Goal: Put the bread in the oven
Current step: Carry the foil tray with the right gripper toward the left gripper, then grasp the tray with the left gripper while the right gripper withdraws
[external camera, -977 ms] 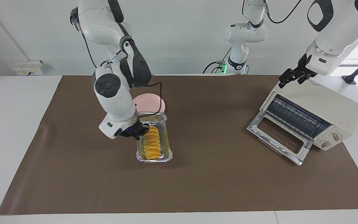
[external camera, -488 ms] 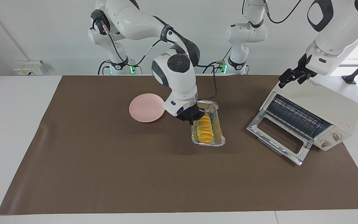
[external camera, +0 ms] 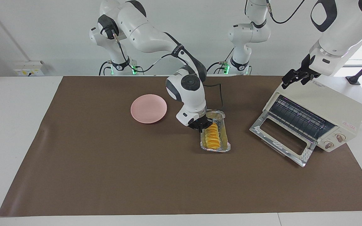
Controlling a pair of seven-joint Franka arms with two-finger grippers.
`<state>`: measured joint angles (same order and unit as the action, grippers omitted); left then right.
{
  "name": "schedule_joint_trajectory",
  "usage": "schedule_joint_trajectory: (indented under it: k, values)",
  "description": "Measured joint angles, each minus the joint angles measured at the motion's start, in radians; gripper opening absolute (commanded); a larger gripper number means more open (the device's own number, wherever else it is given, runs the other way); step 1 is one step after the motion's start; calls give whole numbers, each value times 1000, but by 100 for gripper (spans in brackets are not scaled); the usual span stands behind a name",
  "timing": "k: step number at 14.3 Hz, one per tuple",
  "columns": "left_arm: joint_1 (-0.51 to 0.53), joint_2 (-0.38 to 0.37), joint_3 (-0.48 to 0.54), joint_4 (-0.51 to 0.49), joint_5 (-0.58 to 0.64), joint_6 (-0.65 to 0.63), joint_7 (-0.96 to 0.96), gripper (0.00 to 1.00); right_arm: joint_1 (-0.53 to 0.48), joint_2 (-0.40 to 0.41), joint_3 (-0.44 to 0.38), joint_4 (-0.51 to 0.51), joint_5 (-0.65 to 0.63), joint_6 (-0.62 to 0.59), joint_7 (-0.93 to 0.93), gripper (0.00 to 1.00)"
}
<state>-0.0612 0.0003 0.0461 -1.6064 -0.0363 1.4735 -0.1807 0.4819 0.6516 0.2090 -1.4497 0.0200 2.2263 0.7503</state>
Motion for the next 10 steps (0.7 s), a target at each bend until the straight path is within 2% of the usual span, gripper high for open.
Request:
schedule_joint_trajectory:
  k: [1,2,3,8,10]
  values:
    - [0,0,0,0,0,0,0,100,-2,0,0,-4,0,2,4,0]
    - [0,0,0,0,0,0,0,100,-3,-1,0,-4,0,2,17,73]
    - [0,0,0,0,0,0,0,100,-3,-2,0,-4,0,2,32,100]
    - [-4,0,-12,0,-1,9,1,100,-4,-21,-1,-3,1,-10,86,100]
    - [-49,0,-20,-2,-4,96,-4,100,-21,-54,-9,1,2,-35,94,100]
